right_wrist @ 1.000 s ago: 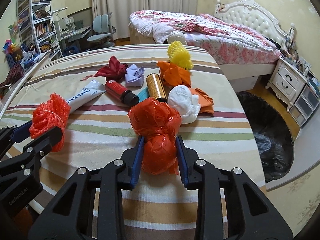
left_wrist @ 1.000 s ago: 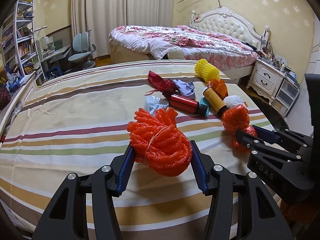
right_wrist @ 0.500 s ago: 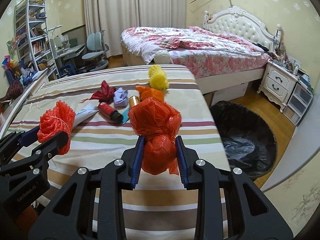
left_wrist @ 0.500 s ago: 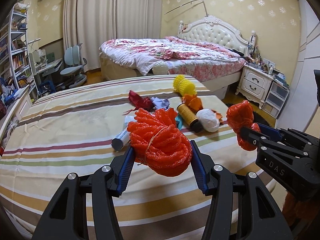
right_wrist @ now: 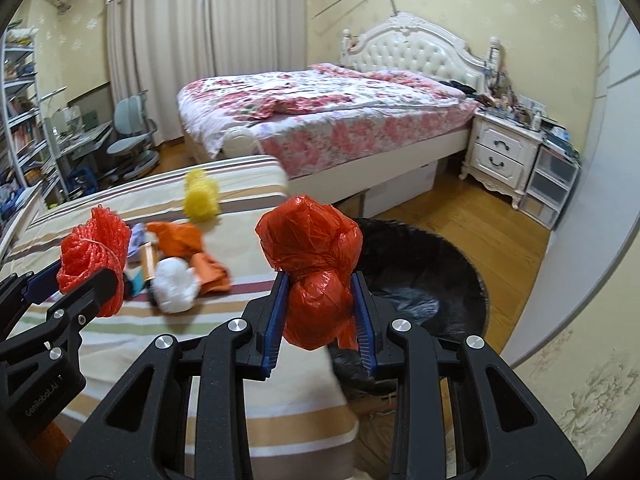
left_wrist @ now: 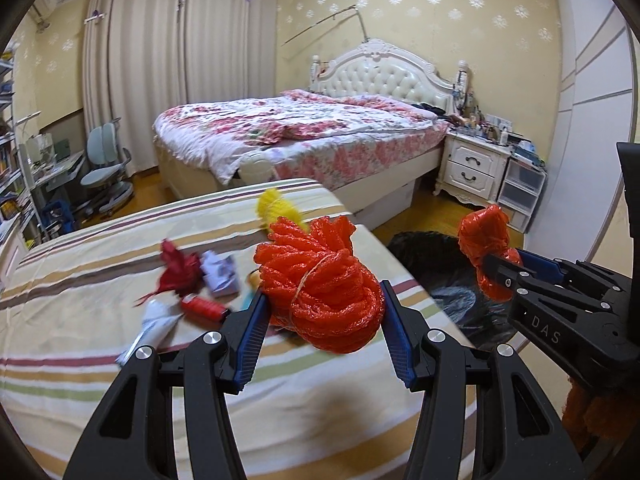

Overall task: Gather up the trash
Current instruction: 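Carry both bags over the black bin and open both grippers to drop them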

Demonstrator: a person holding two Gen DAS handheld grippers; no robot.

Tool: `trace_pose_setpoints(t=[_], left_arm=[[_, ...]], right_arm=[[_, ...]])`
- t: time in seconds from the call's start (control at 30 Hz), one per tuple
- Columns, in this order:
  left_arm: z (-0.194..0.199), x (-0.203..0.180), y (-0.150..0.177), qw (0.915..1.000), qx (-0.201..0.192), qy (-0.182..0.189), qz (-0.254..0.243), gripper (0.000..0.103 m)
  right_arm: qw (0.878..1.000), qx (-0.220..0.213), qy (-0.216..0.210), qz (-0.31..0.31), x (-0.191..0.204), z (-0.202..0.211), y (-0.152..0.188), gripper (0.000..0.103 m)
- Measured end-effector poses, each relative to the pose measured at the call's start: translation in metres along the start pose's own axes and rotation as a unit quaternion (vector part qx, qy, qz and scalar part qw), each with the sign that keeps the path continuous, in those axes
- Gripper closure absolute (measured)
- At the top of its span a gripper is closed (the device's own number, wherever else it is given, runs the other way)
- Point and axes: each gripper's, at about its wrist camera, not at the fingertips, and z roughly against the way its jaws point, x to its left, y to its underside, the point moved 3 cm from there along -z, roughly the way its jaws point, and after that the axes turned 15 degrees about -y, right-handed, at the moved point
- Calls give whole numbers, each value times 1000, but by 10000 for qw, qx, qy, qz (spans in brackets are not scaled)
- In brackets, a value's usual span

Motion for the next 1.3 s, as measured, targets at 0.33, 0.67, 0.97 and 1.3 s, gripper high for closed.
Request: trace_pose_setpoints(t=[0.33,0.67,0.97,1.3], left_arm=[[-56,-64,-23,9992,88,215,-319,50],[-93,-104,-29,9973,297,217,-643,49],[-101,-119,-29,9959,387,180,-801,45],[-101,-118,-33,9965,369,156,-732,24]], right_arm=[[9975,125,435,-533,-73,-33,-5,72],[9950,299,542,-789,-110,-58,-4,72],[9932,371,578,-942,-127,-70,-8,71],[9909,322,668,-1121,-134,-64,-6,59]])
